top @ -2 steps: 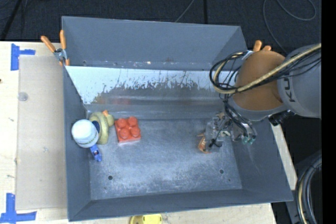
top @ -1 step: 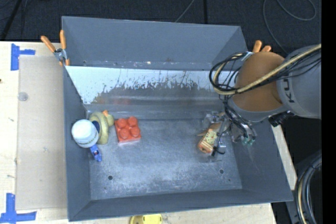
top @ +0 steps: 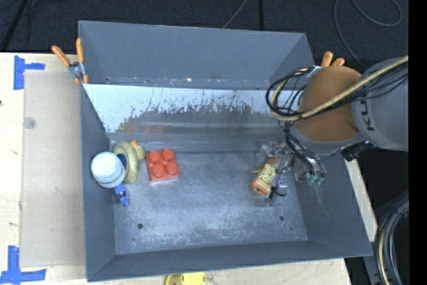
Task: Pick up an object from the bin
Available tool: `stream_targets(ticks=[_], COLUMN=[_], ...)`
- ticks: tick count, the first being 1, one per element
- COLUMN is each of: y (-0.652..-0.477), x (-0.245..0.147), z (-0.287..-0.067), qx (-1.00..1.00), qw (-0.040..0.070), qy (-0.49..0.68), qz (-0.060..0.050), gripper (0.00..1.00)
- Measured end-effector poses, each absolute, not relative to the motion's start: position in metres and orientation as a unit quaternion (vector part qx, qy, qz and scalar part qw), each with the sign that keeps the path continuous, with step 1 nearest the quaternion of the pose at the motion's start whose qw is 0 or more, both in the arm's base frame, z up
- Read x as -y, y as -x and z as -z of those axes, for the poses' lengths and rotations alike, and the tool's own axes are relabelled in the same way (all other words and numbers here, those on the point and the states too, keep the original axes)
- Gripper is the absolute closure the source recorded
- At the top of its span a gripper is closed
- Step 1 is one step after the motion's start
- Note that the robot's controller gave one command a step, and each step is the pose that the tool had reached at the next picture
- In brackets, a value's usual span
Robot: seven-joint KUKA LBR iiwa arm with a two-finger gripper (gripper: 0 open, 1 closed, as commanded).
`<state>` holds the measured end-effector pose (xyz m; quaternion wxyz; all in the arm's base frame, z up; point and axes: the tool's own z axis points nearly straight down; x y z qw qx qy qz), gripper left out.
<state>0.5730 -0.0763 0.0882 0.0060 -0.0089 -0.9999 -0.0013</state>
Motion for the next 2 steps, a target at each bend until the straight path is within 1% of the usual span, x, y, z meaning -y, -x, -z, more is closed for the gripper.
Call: stream_targets(ticks=[1, 2], y=[-0.5495, -0.5494], x=[0.1388, 0.1387], z=[-0.0738, -0.0737], qx=[0.999, 0.999], qw=[0.006, 0.006], qy=[0.049, 0.048], qz=[0.004, 0.004], gripper=[1.00, 1.00])
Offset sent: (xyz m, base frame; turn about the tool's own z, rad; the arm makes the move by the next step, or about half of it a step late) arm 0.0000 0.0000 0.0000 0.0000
